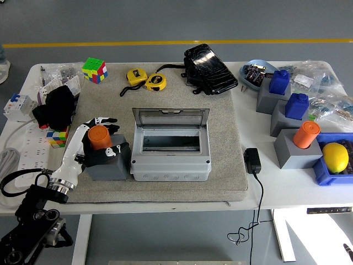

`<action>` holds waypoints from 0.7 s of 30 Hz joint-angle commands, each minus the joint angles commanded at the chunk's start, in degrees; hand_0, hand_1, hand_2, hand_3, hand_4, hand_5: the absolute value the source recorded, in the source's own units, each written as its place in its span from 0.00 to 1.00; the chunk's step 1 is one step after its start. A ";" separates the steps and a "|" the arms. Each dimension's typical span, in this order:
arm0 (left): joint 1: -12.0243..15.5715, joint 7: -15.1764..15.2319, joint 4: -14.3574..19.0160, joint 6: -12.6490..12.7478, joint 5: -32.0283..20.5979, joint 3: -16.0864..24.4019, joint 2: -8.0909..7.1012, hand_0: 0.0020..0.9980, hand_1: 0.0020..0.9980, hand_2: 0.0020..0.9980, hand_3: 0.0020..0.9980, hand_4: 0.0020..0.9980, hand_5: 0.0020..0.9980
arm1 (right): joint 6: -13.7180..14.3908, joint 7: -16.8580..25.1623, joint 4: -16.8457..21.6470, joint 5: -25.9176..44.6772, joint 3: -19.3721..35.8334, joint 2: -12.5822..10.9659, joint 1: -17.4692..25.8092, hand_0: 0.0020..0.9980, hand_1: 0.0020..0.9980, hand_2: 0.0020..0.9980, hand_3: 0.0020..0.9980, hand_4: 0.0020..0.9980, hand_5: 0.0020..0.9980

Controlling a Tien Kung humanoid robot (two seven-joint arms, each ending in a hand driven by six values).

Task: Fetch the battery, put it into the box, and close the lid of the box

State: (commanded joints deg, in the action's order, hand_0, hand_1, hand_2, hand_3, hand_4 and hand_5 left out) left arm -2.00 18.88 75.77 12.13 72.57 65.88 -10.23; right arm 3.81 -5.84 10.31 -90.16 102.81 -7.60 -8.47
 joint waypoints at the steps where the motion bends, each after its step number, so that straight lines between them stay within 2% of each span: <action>1: -0.04 0.09 0.11 0.25 -0.10 0.02 0.00 0.42 0.58 0.52 0.54 1.00 0.14 | -0.01 0.01 0.00 0.03 0.00 0.01 0.00 0.88 0.82 0.79 0.84 1.00 1.00; 9: -0.26 0.34 0.60 1.96 -0.02 -0.22 0.02 0.40 0.57 0.51 0.52 1.00 0.15 | -0.03 0.04 0.00 -0.01 0.00 0.02 -0.10 0.88 0.82 0.79 0.85 1.00 1.00; 21: 0.00 0.30 0.58 1.80 0.38 -1.10 0.14 0.41 0.58 0.52 0.53 1.00 0.14 | 0.00 0.03 0.00 -0.09 -0.16 -0.14 -0.01 0.88 0.82 0.79 0.84 1.00 1.00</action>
State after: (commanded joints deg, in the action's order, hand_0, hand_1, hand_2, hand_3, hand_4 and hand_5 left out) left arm -2.00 19.18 76.35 13.93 72.95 64.78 -10.09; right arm 3.81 -5.82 10.31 -90.25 102.66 -7.74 -8.48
